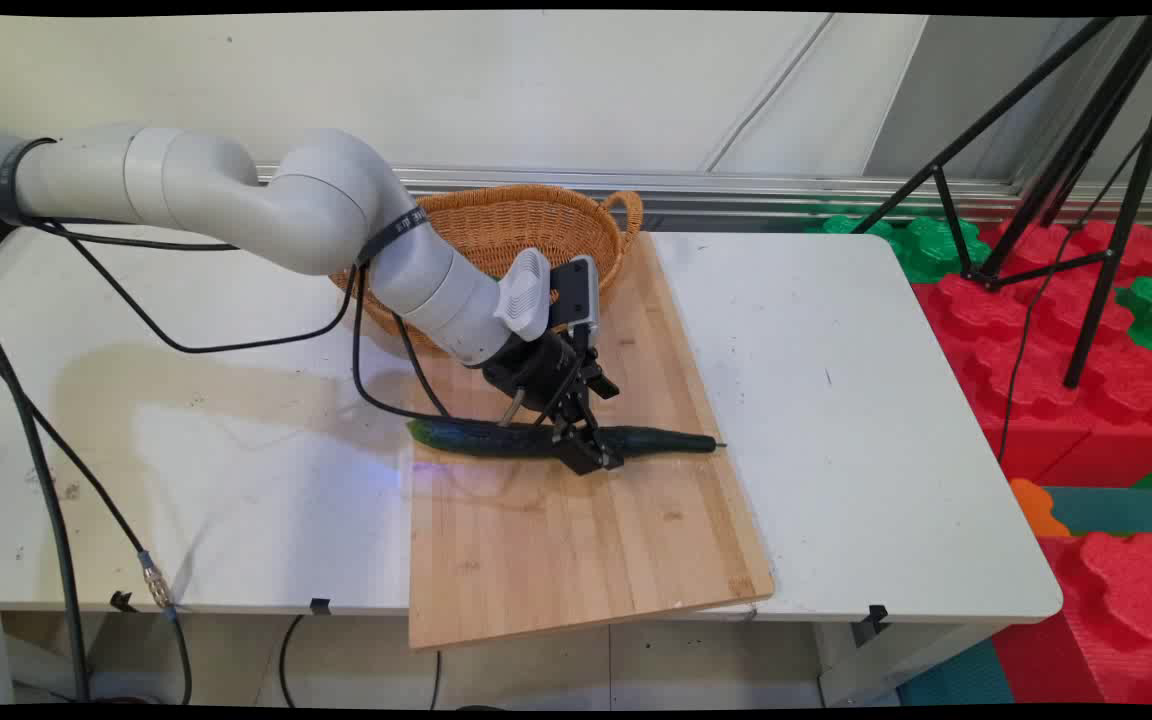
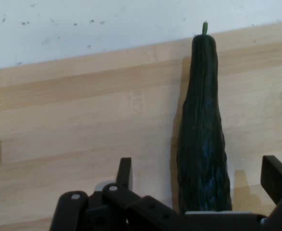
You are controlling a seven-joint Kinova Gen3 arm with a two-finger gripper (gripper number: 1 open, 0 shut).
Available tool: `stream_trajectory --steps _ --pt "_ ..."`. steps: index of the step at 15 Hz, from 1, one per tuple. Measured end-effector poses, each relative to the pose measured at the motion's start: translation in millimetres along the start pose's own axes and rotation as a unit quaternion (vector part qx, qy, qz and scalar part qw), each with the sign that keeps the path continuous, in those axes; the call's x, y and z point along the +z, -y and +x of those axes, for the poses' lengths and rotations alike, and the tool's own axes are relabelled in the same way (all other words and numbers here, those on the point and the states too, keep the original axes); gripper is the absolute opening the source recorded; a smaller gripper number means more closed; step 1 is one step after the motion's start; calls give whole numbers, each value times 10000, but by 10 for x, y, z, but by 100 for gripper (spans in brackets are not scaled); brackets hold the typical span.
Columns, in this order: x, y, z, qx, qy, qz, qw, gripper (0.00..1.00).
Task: Pick up the potato from the vegetable basket
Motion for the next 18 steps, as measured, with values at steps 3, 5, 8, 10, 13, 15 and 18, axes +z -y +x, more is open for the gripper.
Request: stream_trajectory --steps 3,5,8,10,13,15,18 --pt "-18 6 22 -62 -60 11 10000 100" --pt "-70 9 36 -72 -123 10 9999 100" --pt "-218 13 17 -23 -209 -11 9998 100" --pt "-349 26 -29 6 -258 -19 9997 100" --pt "-597 57 -142 27 -322 -27 9995 100" --pt "-756 81 -216 21 -357 -26 9994 100" --pt "-969 118 -309 -11 -401 -13 9992 100"
